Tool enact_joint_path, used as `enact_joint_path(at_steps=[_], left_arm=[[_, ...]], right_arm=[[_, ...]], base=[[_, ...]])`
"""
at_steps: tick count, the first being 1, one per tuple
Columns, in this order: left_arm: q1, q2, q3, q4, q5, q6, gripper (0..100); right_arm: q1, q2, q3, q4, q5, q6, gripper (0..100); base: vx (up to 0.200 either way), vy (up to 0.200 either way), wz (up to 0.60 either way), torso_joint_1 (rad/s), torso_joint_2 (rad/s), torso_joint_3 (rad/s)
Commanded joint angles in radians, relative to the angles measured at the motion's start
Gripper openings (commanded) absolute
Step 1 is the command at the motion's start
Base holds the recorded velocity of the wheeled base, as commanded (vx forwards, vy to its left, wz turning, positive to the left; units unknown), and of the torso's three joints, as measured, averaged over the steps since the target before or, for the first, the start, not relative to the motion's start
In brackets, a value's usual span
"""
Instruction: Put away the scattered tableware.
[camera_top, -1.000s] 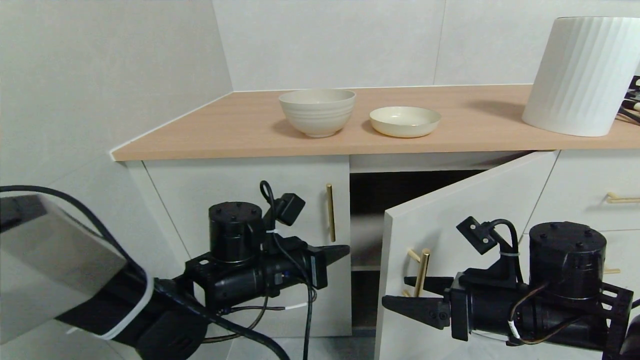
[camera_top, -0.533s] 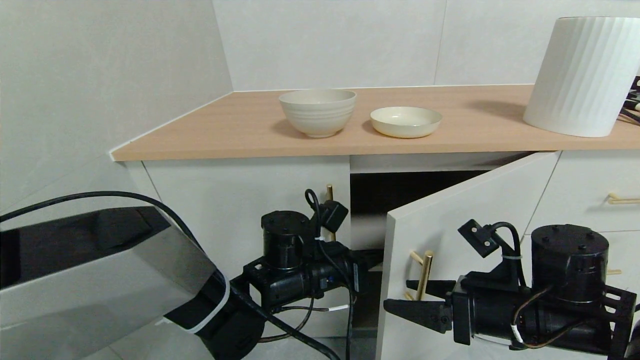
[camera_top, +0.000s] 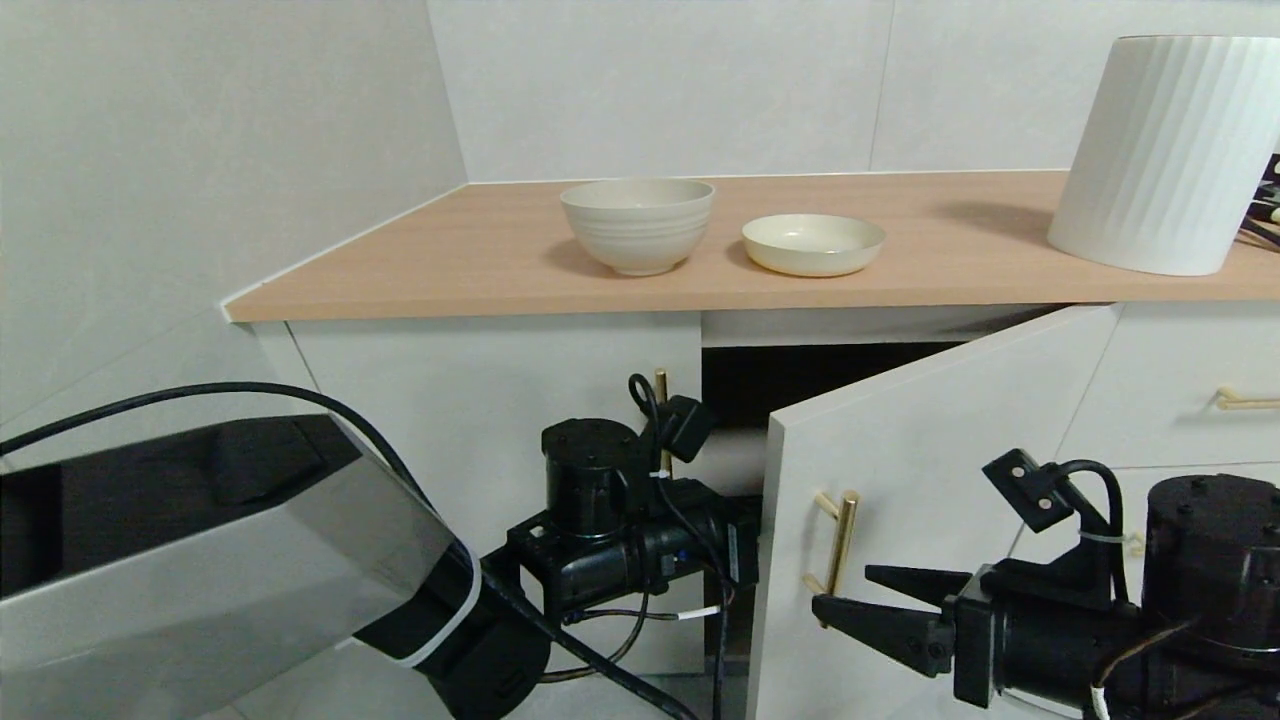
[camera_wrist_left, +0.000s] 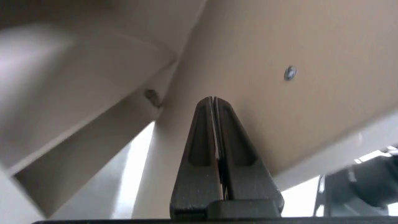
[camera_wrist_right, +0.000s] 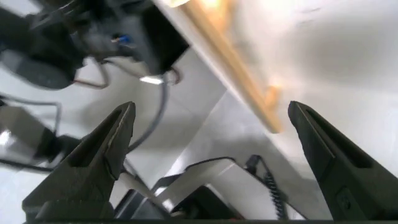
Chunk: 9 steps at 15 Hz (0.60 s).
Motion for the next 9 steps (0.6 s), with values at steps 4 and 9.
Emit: enact_joint_path(at_steps=[4,9], left_arm=[[-0.016,-0.013,-0.003,-0.002,0.0,-0.051,0],[-0.026,-0.011,-0.003,-0.002,0.007,-0.053,0]], right_arm=[[0.008,-0.115,0.139,-0.003,0.032,-0.002,100],[0.008,-0.132,0.177,-0.001,0.085,-0.002,100]], base=[[0.0,0.0,0.0,0.0,0.0,0.0],[0.0,0.0,0.0,0.0,0.0,0.0]])
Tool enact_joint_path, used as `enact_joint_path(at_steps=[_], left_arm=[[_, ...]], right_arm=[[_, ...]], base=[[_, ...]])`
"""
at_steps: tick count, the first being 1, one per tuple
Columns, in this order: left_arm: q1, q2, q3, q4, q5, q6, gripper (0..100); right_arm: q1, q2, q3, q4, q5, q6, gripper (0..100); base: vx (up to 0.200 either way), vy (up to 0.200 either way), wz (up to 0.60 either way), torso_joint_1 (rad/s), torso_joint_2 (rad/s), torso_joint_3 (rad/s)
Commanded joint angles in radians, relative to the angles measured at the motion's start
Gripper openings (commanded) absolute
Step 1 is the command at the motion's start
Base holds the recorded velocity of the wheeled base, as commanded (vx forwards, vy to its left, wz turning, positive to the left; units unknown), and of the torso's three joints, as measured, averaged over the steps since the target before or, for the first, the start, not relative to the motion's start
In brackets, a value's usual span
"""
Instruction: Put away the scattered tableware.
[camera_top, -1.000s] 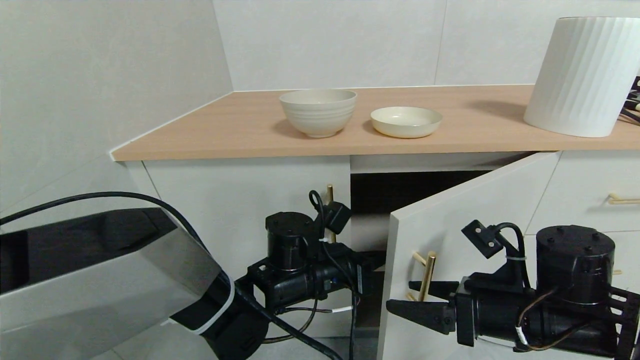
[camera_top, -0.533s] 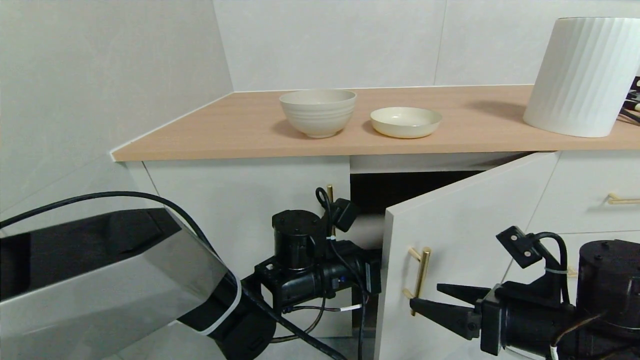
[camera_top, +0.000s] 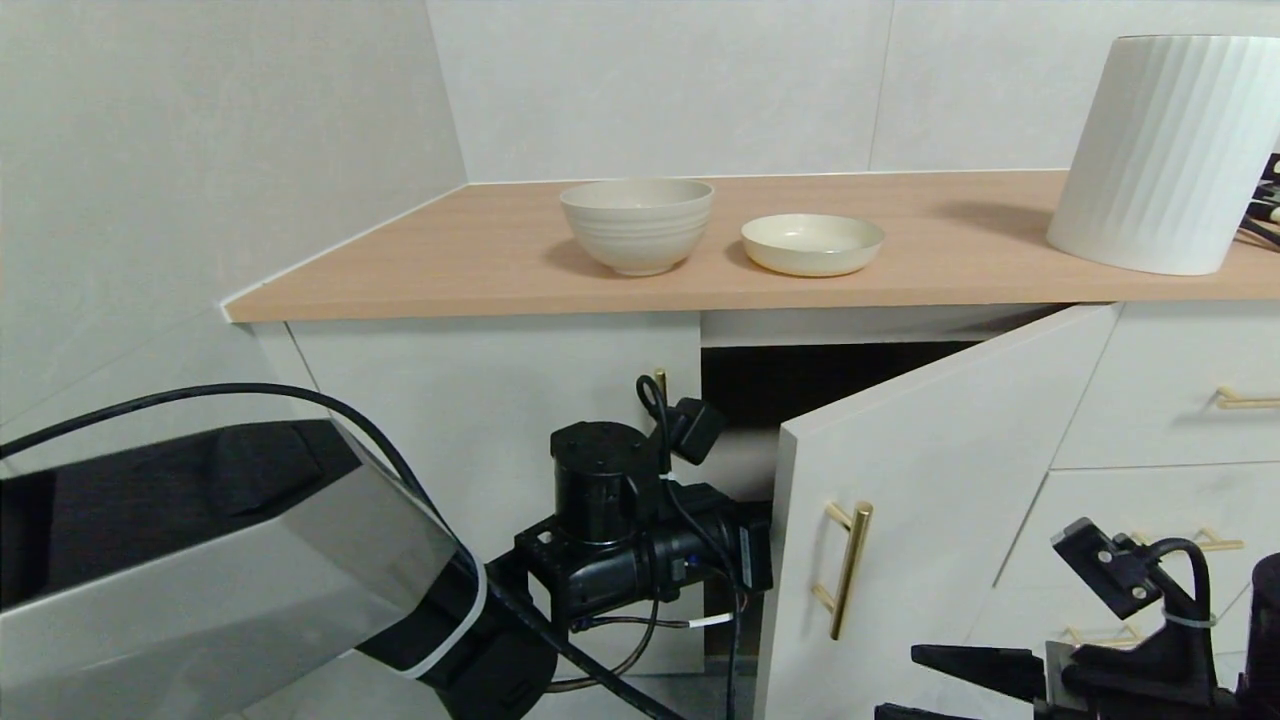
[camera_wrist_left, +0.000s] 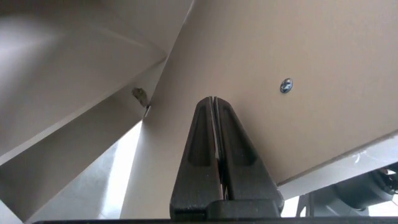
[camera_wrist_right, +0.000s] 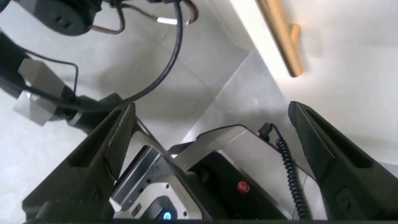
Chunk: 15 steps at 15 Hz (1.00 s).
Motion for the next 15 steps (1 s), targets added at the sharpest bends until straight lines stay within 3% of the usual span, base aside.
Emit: enact_joint_path(at_steps=[1,8,15], left_arm=[[-0.002,-0.008,0.0,-0.001,0.001,0.001,0],[-0.008,0.002,-0.009,0.008,0.0,-0.013,0],[-0.008,0.023,-0.181,0.171,0.001,-0.013,0]], right_arm=[[0.008,-0.007,0.004,0.0,0.005,0.0,100],[0.037,-0.01,0.013,0.0,0.008,-0.001,100],[0.052,-0.01,0.01,0.0,0.01,-0.001,100]], base=[[0.0,0.0,0.0,0.0,0.0,0.0],[-0.171,0.0,0.0,0.0,0.0,0.001],[0.0,0.0,0.0,0.0,0.0,0.0]])
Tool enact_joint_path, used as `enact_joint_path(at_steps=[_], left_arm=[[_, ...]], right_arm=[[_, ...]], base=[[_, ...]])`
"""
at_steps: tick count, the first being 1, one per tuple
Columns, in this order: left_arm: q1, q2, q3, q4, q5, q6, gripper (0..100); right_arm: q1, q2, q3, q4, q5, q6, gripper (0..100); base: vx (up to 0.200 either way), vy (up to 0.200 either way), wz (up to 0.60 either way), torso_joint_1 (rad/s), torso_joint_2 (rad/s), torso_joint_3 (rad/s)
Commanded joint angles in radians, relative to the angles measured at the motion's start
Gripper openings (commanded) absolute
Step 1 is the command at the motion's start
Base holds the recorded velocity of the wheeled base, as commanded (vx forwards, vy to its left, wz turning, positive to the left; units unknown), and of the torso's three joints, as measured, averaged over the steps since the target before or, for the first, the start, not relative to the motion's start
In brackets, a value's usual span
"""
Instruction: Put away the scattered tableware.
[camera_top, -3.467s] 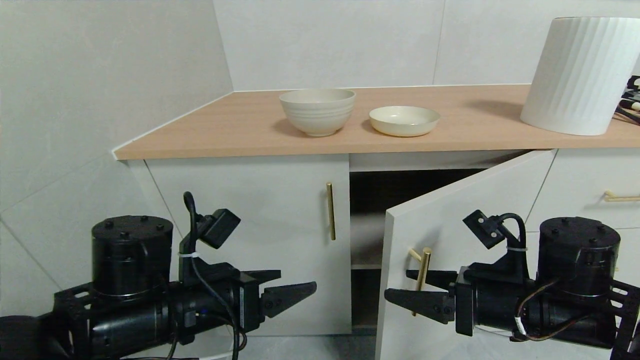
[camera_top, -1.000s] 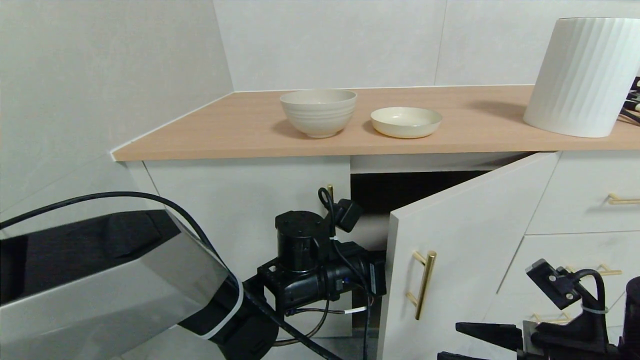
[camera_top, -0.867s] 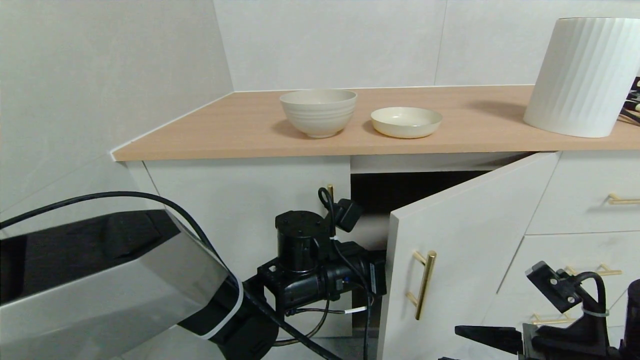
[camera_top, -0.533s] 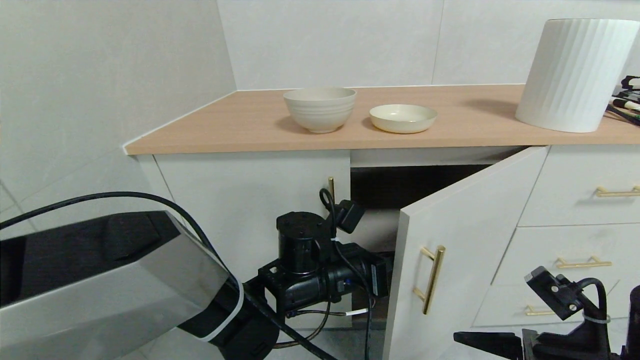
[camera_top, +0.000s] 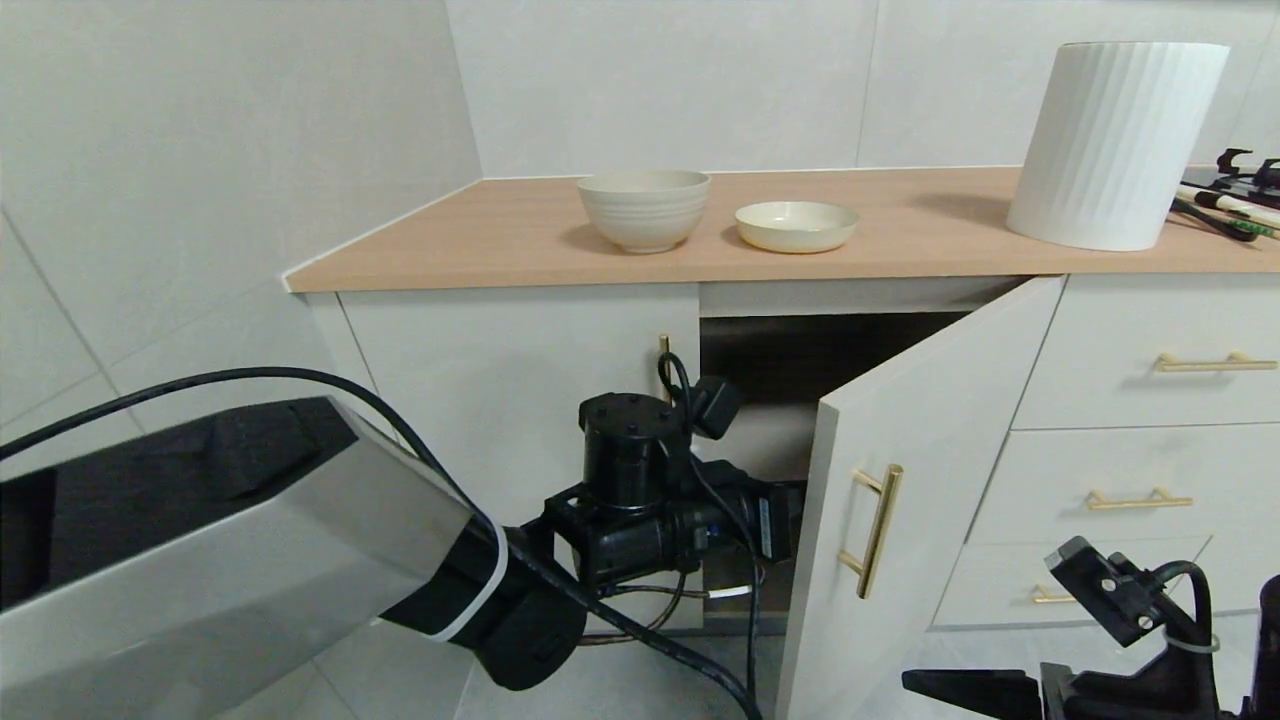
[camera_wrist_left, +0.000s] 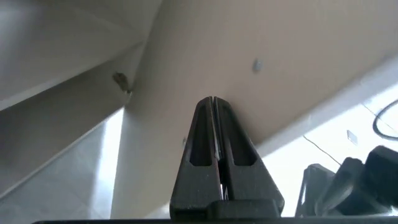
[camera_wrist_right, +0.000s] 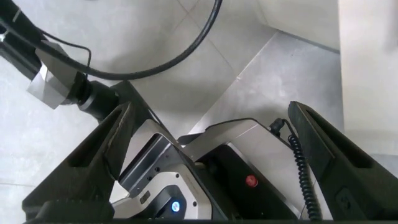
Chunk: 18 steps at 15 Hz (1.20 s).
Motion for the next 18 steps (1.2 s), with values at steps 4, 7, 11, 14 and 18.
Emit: enact_joint_path(at_steps=[4,7,11,14,18], left_arm=[[-0.004,0.011,-0.127,0.107,-0.003,0.0,0],[-0.004,0.031,-0.154,0.112,-0.003,0.0,0],[-0.004,0.052,-0.182,0.119,-0.003,0.0,0],[-0.006,0.05,-0.196,0.144,-0.003,0.0,0],[-0.052,0.038,-0.239,0.19,-0.003,0.001,0]], right_arm=[[0.005,0.003,0.0,0.0,0.0,0.0,100],[0.007,0.003,0.0,0.0,0.0,0.0,100],[0.008,0.001,0.003,0.0,0.0,0.0,100],[0.008,0.001,0.003,0.0,0.0,0.0,100],[0.028,-0.017,0.013,0.0,0.0,-0.003,100]], base=[[-0.1,0.0,0.0,0.001,0.0,0.006],[-0.067,0.0,0.0,0.002,0.0,0.001],[0.0,0.0,0.0,0.0,0.0,0.0],[0.0,0.0,0.0,0.0,0.0,0.0],[0.0,0.0,0.0,0.0,0.0,0.0]])
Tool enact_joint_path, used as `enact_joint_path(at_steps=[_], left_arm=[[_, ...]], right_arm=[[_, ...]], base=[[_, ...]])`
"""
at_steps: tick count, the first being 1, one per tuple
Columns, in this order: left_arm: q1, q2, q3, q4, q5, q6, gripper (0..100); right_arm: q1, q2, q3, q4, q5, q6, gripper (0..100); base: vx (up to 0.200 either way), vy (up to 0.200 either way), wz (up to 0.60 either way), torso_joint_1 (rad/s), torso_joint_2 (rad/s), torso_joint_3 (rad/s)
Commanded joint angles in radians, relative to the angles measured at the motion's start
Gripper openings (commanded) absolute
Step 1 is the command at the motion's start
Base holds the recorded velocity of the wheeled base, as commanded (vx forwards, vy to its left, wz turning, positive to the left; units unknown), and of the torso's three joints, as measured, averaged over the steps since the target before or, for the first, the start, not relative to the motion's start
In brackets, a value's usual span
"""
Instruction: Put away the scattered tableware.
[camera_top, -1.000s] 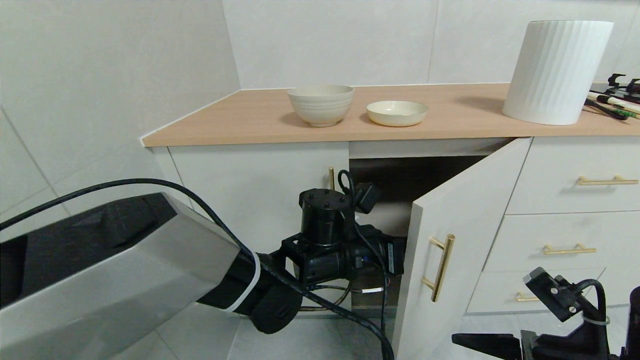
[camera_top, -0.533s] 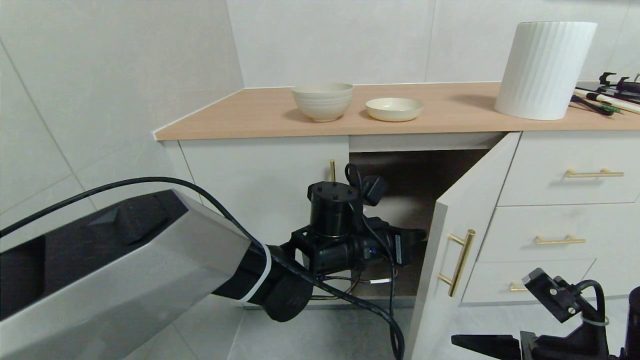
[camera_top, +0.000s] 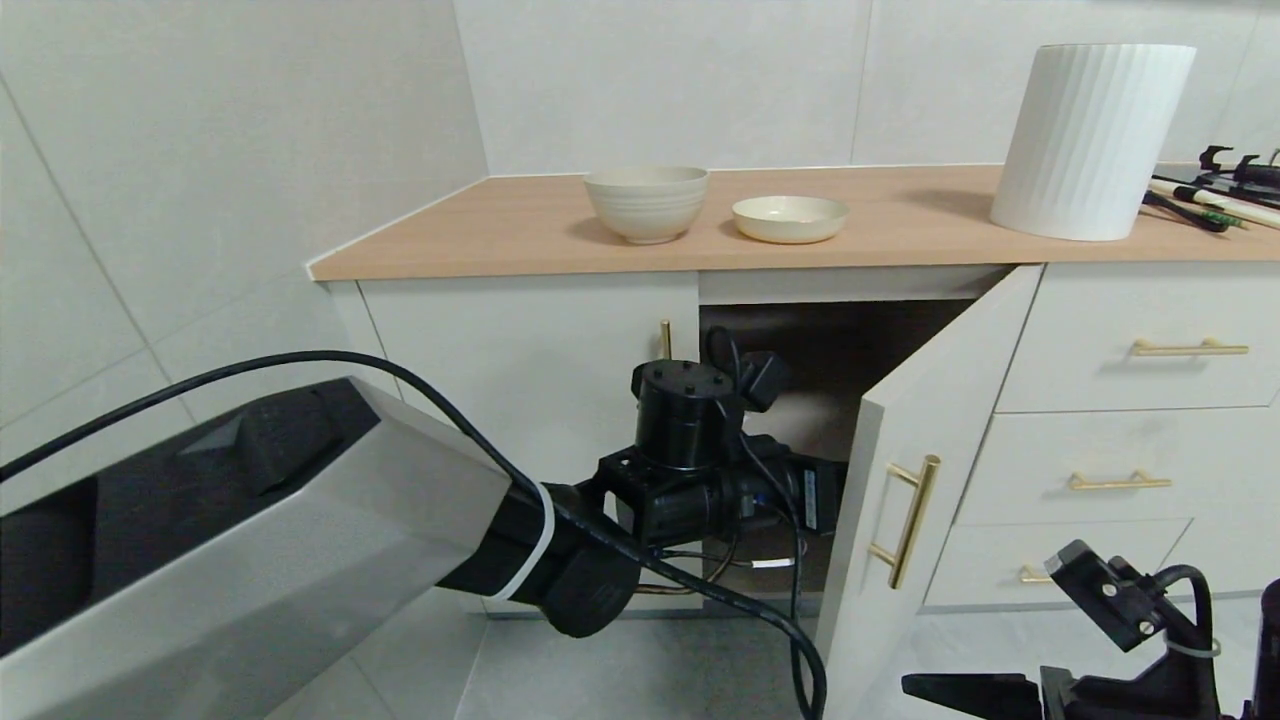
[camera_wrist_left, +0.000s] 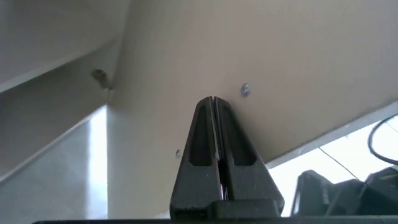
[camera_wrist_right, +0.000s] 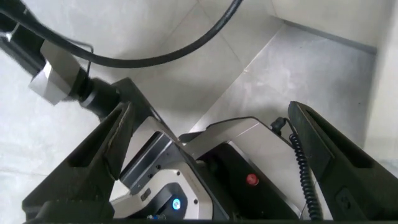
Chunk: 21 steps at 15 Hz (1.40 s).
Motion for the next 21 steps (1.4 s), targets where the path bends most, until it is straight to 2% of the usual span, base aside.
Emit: enact_joint_path(at_steps=[1,3,4,5,7,9,10,13,15,16,17,19,20,21], left_arm=[[-0.033,-0.013,-0.041,0.019,-0.001,0.001,0],[-0.116,-0.032,-0.131,0.12,-0.001,0.004,0],[-0.142,-0.045,-0.136,0.138,-0.001,0.005,0],[-0.224,-0.095,-0.117,0.178,-0.004,0.007,0],[-0.22,-0.149,-0.051,0.18,-0.024,0.004,0],[-0.127,-0.183,-0.001,0.177,-0.039,0.004,0],[-0.098,-0.197,0.018,0.175,-0.028,0.004,0],[-0.012,-0.299,0.143,0.174,0.058,0.004,0],[0.025,-0.362,0.213,0.165,0.122,0.004,0],[0.057,-0.427,0.285,0.149,0.148,0.014,0],[0.083,-0.476,0.332,0.143,0.148,0.037,0],[0.168,-0.591,0.438,0.141,0.16,0.14,0],[0.208,-0.637,0.472,0.141,0.168,0.165,0],[0.238,-0.68,0.499,0.141,0.17,0.174,0]], right_arm=[[0.02,-0.029,0.017,0.0,0.002,-0.013,100],[0.041,-0.086,0.044,-0.002,0.025,-0.04,100],[0.047,-0.104,0.054,0.0,0.034,-0.05,100],[0.07,-0.178,0.077,0.004,0.083,-0.079,100],[0.072,-0.23,0.08,0.015,0.134,-0.079,100],[0.072,-0.23,0.08,0.018,0.132,-0.079,100],[0.072,-0.228,0.077,0.018,0.132,-0.079,100],[0.064,-0.164,0.031,0.018,0.104,-0.08,100],[0.064,-0.099,-0.031,0.018,0.011,-0.082,100],[0.064,-0.05,-0.095,0.018,-0.047,-0.082,100],[0.06,-0.021,-0.141,0.018,-0.057,-0.082,100],[0.0,0.062,-0.328,0.103,-0.06,-0.082,100],[-0.014,0.083,-0.417,0.178,-0.063,-0.082,100],[-0.02,0.091,-0.472,0.245,-0.072,-0.083,100]], base=[[0.0,0.0,0.0,0.0,0.0,0.0],[0.0,0.0,0.0,0.0,0.0,0.0],[0.0,0.0,0.0,0.0,0.0,0.0],[0.0,0.0,0.0,0.0,0.0,0.0],[0.0,0.0,0.0,0.0,0.0,0.0],[0.0,0.0,0.0,0.0,0.0,0.0],[0.0,0.0,0.0,0.0,0.0,0.0],[0.0,0.0,0.0,0.0,0.0,0.0],[0.0,0.0,0.0,0.0,0.0,0.0],[0.0,0.0,0.0,0.0,0.0,0.0],[0.0,0.0,0.0,0.0,0.0,0.0],[0.0,0.0,0.0,0.0,0.0,0.0],[0.0,0.0,0.0,0.0,0.0,0.0],[0.0,0.0,0.0,0.0,0.0,0.0]])
